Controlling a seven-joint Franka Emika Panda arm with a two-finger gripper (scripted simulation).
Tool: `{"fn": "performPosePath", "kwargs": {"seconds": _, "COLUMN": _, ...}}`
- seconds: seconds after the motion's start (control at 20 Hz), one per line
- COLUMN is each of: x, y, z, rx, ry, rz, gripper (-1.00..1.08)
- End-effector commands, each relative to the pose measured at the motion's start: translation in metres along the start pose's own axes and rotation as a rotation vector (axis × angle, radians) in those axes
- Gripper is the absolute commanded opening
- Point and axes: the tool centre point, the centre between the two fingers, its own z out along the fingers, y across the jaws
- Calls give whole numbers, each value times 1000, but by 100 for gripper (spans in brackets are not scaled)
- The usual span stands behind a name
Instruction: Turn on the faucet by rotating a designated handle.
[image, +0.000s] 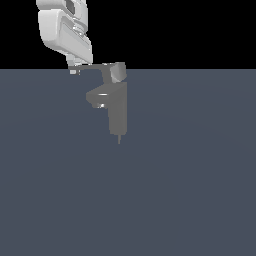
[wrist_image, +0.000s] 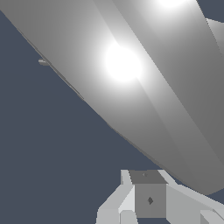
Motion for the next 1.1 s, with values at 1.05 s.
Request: {"fn": "performPosePath", "kwargs": {"seconds": 1.05, "x": 45, "y": 53, "z": -2, "rx": -2, "ry": -2, "rz": -1, "gripper": -100}}
